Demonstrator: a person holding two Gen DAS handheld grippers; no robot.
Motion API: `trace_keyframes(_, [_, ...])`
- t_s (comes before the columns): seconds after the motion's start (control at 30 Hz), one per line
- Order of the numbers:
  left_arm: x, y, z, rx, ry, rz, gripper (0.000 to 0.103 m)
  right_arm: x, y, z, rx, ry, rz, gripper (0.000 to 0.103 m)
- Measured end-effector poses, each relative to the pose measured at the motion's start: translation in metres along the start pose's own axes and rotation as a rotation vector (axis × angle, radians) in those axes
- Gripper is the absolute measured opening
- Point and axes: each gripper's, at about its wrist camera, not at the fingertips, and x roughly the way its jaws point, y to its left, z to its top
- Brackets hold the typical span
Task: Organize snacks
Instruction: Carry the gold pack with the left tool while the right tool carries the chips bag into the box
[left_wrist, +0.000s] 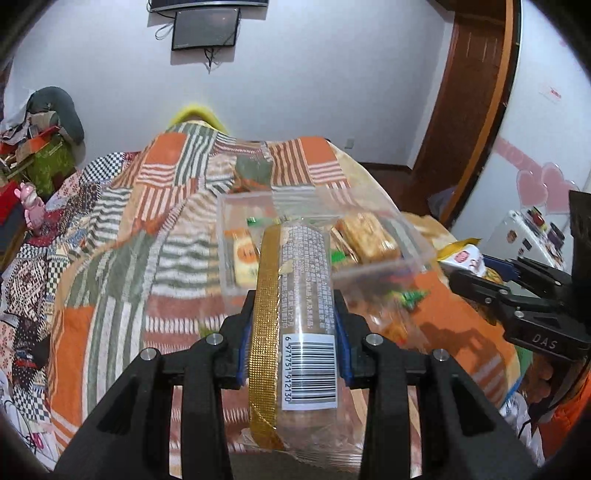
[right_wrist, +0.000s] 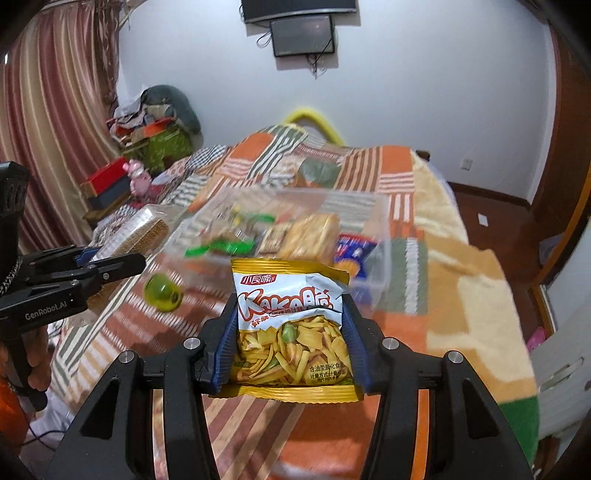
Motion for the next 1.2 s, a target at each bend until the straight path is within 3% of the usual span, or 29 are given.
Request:
trace_keyframes(0.5, [0.071,0.027,0.056,-0.029,0.015,0.061,0.036,0.055,-0.036,0.05,0.035,-0.006,-0.094,0.048])
trace_keyframes(0.93, [0.12,0.036,0.065,-0.021,0.059,0.09,0.036,0.102,-0.044,0.068,0.005,0.069,-0.125,0.048])
trace_keyframes(1.2, [0.114,0.034,0.063,-0.011,0.047,0.09,0.039,0.104,-0.046,0.068,0.011,0.105,-0.11,0.049])
